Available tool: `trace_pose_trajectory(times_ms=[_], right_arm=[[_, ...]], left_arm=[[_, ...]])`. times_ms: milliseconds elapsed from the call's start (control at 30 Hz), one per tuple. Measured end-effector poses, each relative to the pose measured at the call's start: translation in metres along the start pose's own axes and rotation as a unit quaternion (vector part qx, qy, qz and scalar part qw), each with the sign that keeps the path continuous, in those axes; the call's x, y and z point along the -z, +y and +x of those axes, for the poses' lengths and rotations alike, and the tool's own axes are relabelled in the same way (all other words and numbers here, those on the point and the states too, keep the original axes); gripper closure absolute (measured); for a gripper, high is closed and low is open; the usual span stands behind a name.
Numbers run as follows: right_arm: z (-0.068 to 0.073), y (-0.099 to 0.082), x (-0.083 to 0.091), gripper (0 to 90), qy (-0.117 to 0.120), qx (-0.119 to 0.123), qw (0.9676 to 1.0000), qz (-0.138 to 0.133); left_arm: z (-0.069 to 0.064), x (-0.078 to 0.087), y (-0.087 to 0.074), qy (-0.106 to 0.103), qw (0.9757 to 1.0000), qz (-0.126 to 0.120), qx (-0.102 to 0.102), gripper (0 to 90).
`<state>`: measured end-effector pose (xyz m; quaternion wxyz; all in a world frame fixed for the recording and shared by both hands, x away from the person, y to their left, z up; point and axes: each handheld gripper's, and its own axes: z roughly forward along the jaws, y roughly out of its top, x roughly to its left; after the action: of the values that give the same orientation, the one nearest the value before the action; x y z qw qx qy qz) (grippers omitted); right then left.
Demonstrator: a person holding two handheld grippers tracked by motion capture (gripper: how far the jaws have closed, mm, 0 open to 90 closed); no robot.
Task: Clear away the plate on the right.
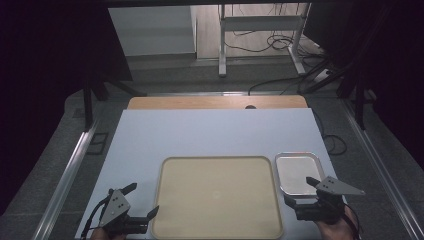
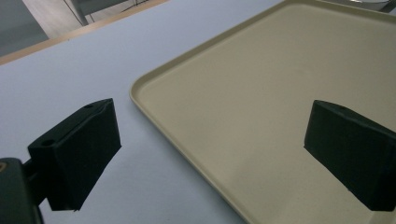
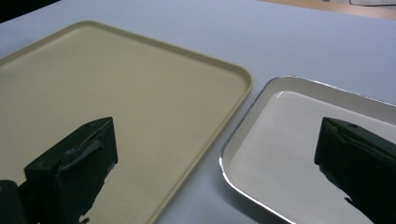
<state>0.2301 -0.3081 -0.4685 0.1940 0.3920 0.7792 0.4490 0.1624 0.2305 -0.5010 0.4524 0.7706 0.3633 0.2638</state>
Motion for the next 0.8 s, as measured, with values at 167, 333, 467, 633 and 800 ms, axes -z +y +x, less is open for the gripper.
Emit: trace_pose_trajectory(times_ms=[167,333,467,633,800], right_arm=[[-0.006,0.000,-0.001,0.0,-0.005,-0.005,1.0000,-0.004],[-0.014,0.002,-0.004,0.0,-0.019,-0.012,0.9997,-0.005],[-0.017,0.003,-0.008,0.0,-0.027,-0.010,0.9996,-0.001],[-0.021,0.004,-0.012,0.2,-0.034,-0.012,0.9993,0.005],[-0.023,0.005,-0.014,0.8,-0.041,-0.015,0.9990,0.007]], left_arm=[[0.000,0.000,0.000,0.000,1.0000,-0.001,0.002,3.0],[0.000,0.000,0.000,0.000,1.0000,-0.001,0.002,3.0],[0.000,0.000,0.000,0.001,1.0000,0.000,0.001,3.0],[0.000,-0.001,0.000,0.002,1.0000,0.002,-0.001,3.0],[-0.001,-0.001,0.000,0.003,1.0000,0.003,-0.002,3.0]])
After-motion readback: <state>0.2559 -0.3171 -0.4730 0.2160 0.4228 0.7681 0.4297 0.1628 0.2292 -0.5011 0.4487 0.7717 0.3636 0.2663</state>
